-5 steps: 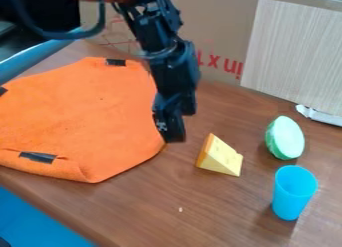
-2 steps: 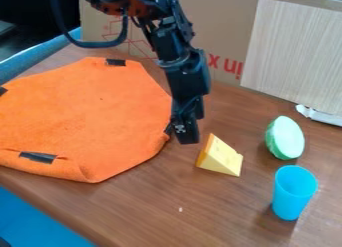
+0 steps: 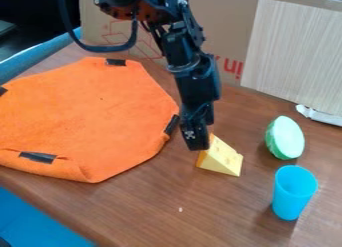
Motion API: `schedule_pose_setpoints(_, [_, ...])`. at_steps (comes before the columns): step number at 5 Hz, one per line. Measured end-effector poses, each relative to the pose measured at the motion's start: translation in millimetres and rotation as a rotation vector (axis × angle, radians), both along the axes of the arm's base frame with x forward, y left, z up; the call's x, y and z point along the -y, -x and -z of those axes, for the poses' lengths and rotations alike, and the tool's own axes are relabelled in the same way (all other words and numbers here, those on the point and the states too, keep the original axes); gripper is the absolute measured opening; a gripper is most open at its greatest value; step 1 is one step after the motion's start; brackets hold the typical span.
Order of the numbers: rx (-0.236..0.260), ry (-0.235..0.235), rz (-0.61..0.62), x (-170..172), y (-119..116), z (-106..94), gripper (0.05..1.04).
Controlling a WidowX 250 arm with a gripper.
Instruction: Put the yellow figure on the top edge of the cloth
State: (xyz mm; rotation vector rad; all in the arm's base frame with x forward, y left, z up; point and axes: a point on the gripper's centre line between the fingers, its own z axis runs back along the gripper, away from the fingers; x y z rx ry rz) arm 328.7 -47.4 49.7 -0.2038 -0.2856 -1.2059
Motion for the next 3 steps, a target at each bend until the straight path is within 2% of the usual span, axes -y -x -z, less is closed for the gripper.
schedule_pose_setpoints(3, [-0.003,-0.007,0.007,5.3,3.3,3.8,1.001])
